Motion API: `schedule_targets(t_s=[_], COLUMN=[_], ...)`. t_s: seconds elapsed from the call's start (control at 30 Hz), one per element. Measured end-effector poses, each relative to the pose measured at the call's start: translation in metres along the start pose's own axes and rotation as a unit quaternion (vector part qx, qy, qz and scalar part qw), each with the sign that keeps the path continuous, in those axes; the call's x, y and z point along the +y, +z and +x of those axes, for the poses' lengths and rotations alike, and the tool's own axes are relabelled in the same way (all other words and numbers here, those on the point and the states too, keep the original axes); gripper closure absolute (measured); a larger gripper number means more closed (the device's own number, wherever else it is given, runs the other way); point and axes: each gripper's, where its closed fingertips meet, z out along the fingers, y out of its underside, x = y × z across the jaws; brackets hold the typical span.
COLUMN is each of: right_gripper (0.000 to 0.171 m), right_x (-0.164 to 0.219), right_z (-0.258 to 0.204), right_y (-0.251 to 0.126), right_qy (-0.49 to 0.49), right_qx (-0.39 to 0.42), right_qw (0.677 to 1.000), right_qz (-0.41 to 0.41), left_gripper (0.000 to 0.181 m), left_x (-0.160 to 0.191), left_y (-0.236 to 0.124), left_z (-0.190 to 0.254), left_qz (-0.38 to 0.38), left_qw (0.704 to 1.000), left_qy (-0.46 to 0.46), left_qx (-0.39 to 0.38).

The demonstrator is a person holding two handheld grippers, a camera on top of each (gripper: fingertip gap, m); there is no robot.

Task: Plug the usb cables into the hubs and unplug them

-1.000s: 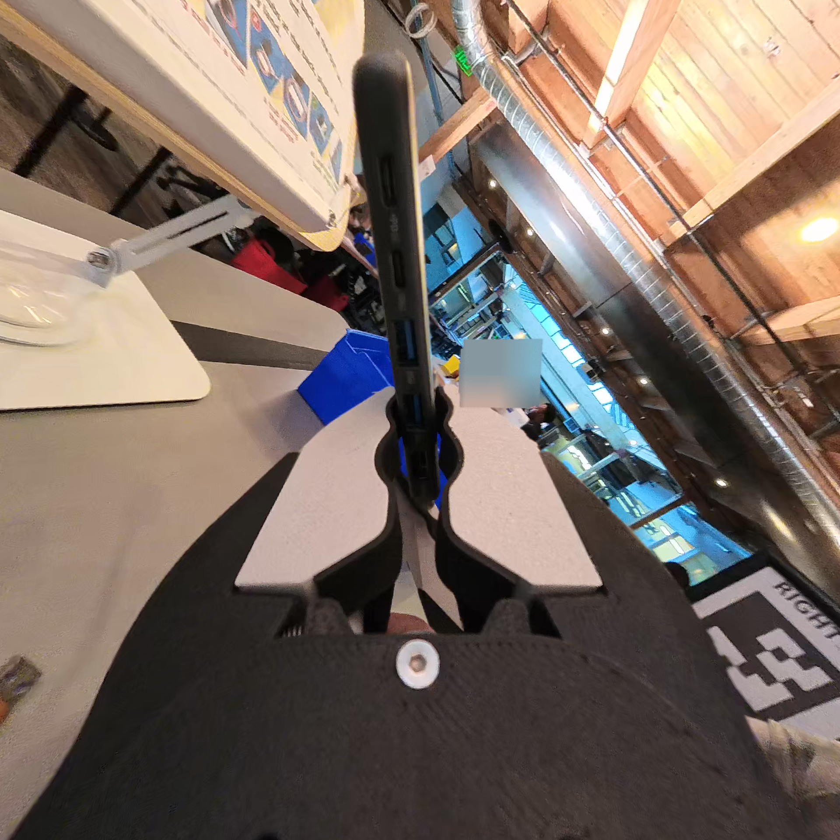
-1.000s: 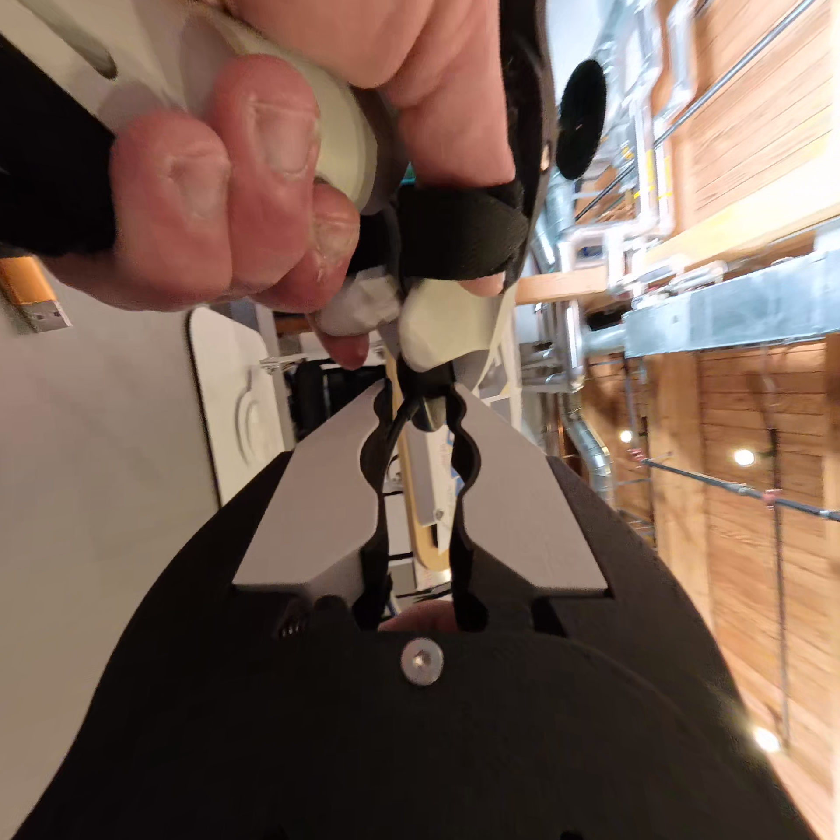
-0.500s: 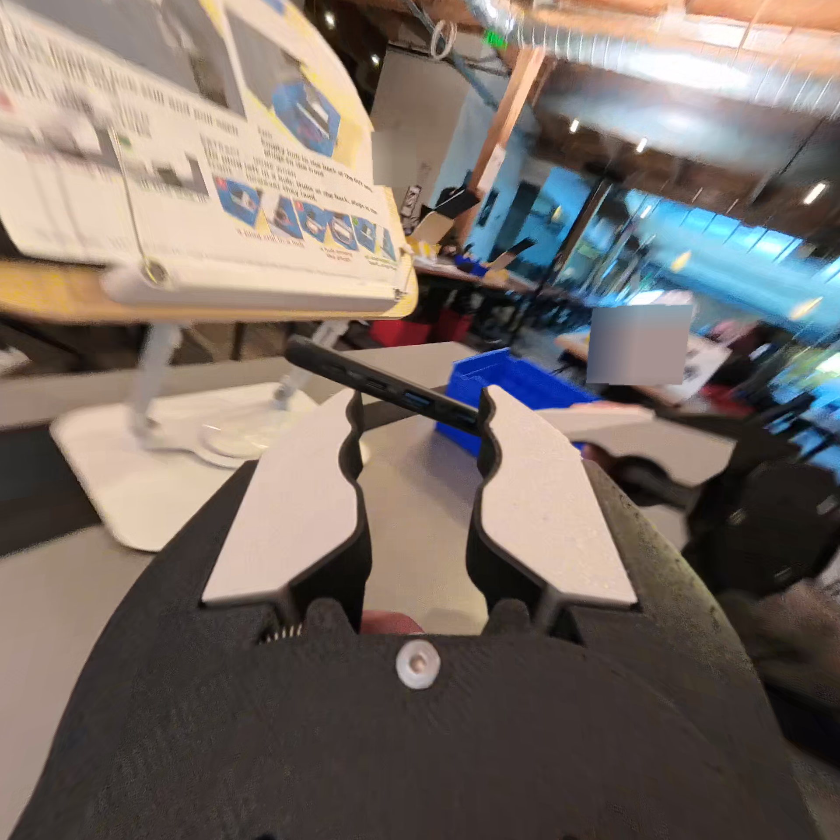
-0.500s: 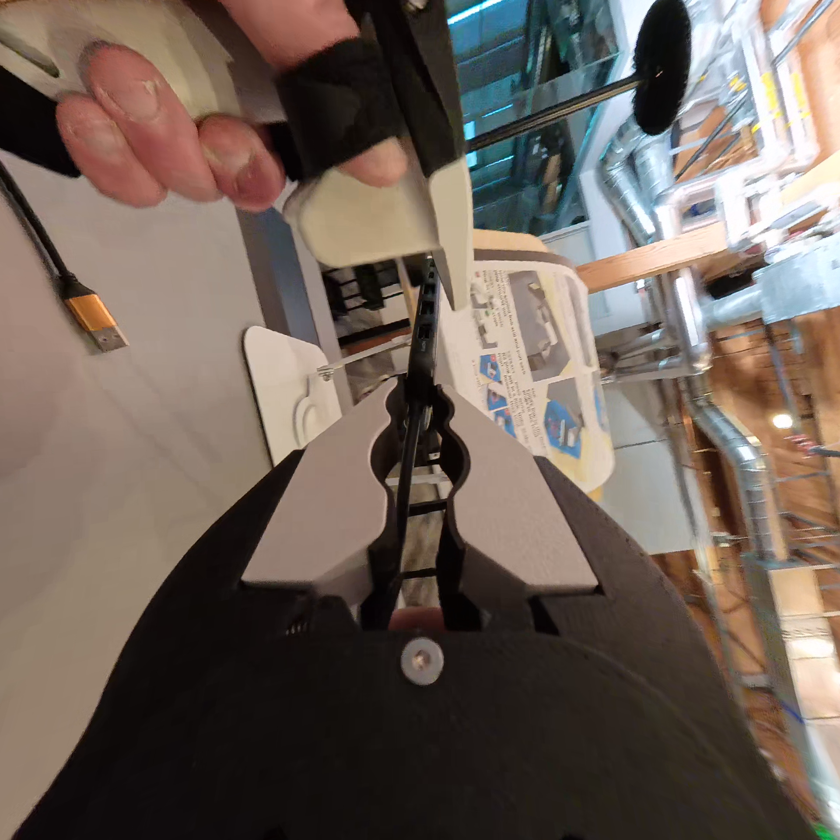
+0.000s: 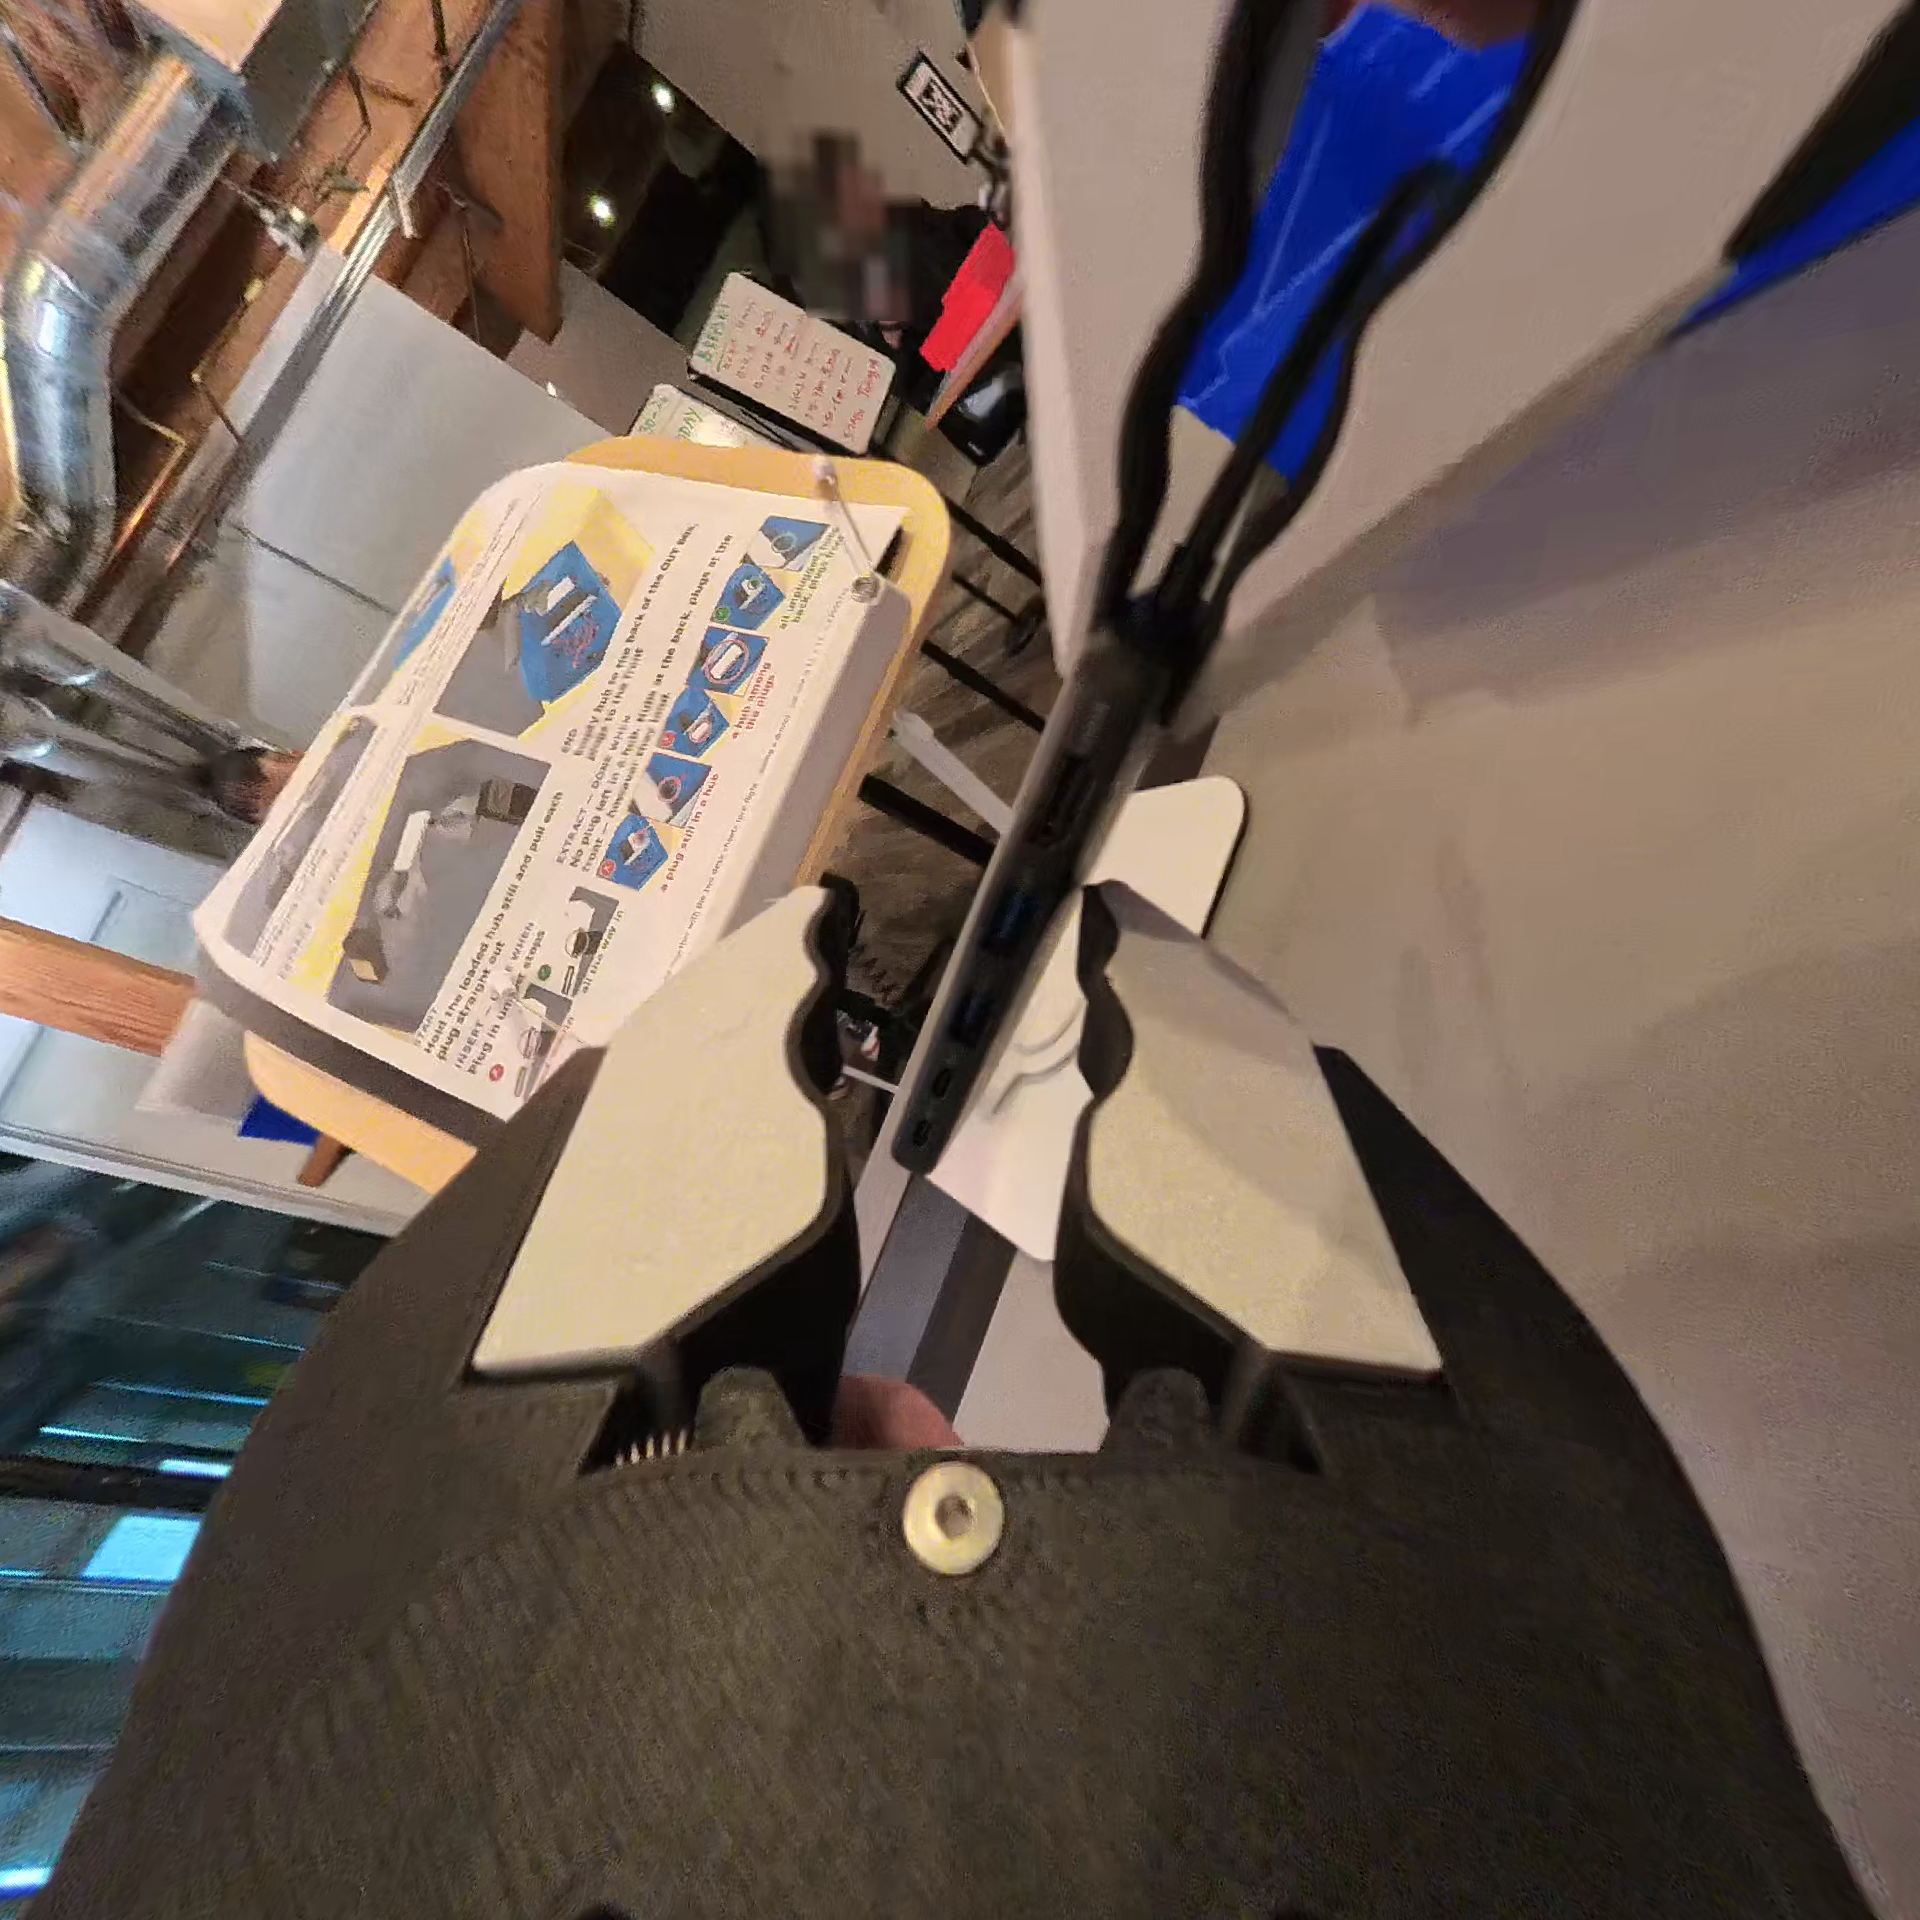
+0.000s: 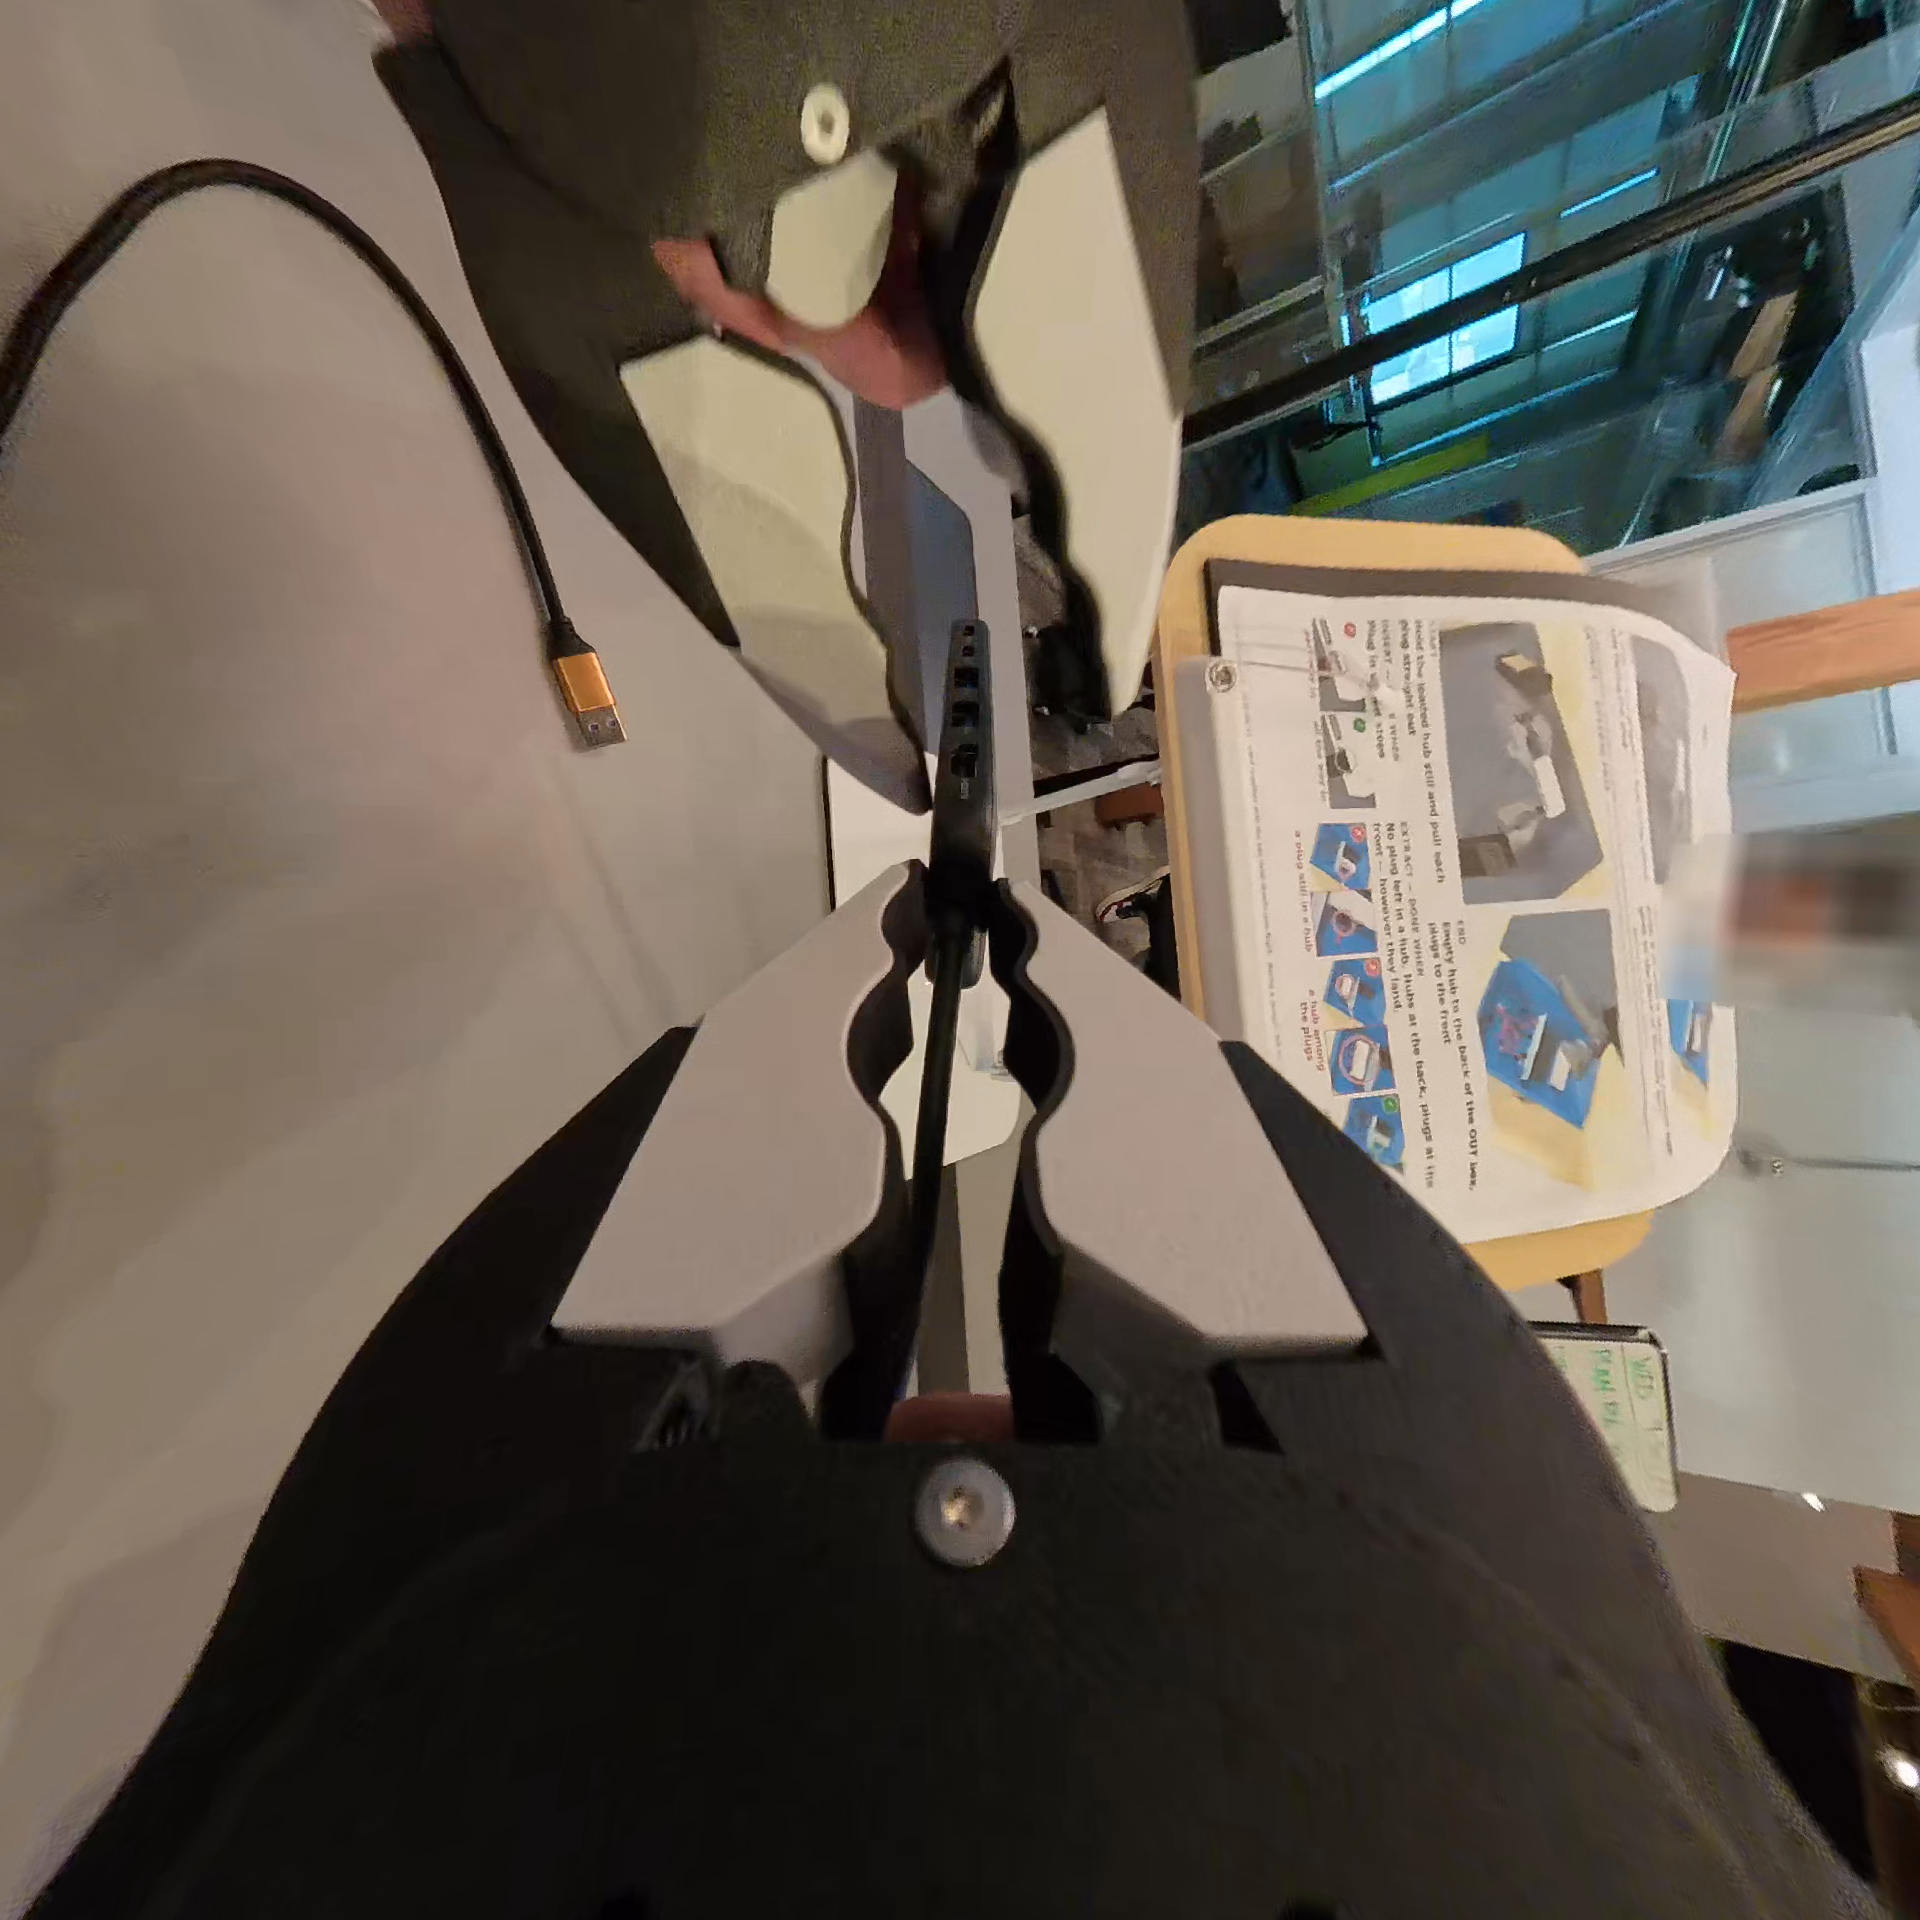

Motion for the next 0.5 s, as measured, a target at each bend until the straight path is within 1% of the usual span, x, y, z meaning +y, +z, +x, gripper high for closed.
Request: schedule_targets(t_s=[0.03, 0.1, 0.23, 0.33, 0.4, 0.5], right_gripper=[0.162, 0.162, 0.162, 0.160, 0.144, 0.132], right_x=[-0.003, -0.005, -0.006, -0.011, -0.013, -0.015], right_z=[0.000, 0.000, 0.002, 0.005, 0.006, 0.003], right_y=[-0.002, -0.005, -0.007, -0.009, -0.011, -0.016], right_qy=[-0.008, -0.025, -0.039, -0.044, -0.054, -0.073], right_qx=[0.000, 0.006, 0.014, 0.030, 0.033, 0.027], right_qw=[1.000, 1.000, 0.999, 0.998, 0.997, 0.995], right_qz=[0.001, -0.003, 0.003, 0.029, 0.043, 0.054], left_gripper=[0.144, 0.160, 0.165, 0.167, 0.168, 0.168], left_x=[0.002, 0.004, 0.002, 0.001, 0.002, 0.000], left_y=[0.001, 0.002, 0.001, 0.000, -0.001, -0.005], left_z=[0.004, 0.008, 0.009, 0.009, 0.010, 0.009], left_qz=[-0.008, -0.014, -0.016, -0.012, -0.010, 0.009], left_qw=[1.000, 0.999, 0.998, 0.998, 0.999, 0.999], left_qy=[0.013, 0.038, 0.068, 0.055, 0.040, 0.022], left_qx=[0.005, 0.006, -0.003, 0.003, 0.017, 0.032])
